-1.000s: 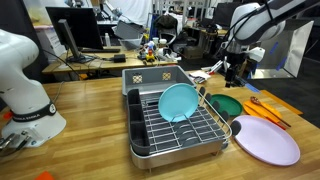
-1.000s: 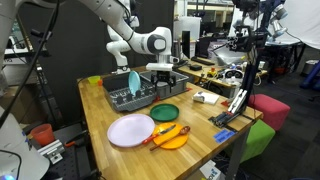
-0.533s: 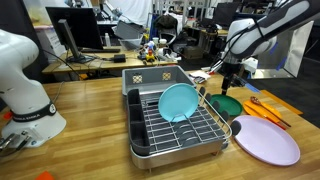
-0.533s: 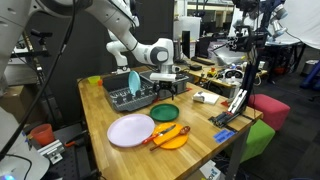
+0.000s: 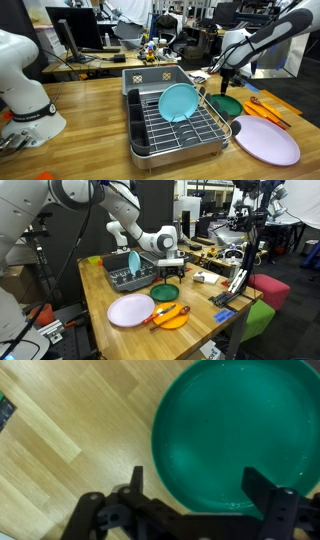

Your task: Put the dark green plate on the dish drainer in front of the light blue plate

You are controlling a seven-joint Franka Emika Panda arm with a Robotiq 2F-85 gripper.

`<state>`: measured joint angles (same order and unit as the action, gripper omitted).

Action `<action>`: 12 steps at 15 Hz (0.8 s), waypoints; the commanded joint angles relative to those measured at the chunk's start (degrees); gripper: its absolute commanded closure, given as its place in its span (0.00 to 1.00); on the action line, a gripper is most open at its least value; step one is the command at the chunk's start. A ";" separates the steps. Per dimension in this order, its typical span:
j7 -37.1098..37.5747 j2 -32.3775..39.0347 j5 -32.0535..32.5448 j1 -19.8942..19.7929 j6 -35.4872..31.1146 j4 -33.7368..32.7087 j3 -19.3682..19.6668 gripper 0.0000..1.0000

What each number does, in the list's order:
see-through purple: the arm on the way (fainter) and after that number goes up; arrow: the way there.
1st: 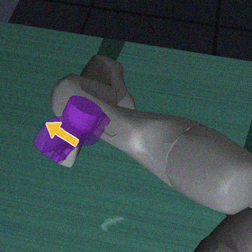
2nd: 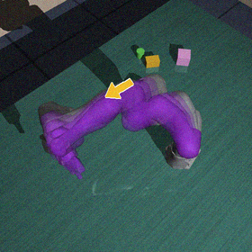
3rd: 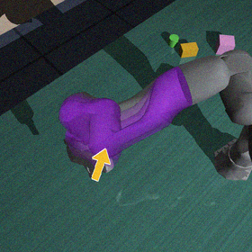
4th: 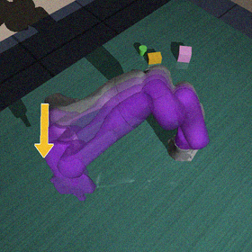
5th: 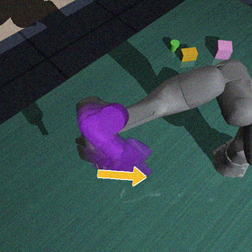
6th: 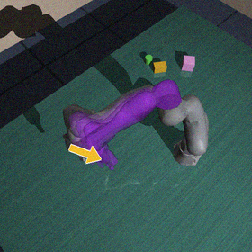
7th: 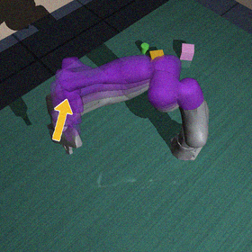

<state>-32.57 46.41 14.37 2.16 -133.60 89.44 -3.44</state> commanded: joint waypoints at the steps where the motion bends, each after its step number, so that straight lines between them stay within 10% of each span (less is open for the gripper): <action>1: -2.14 2.83 1.59 -0.79 0.83 -3.93 -0.41 0.00; 12: -4.31 7.49 2.66 -0.57 1.98 -8.77 -0.05 0.00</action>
<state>-35.48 52.63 16.19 1.87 -133.25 82.52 -3.12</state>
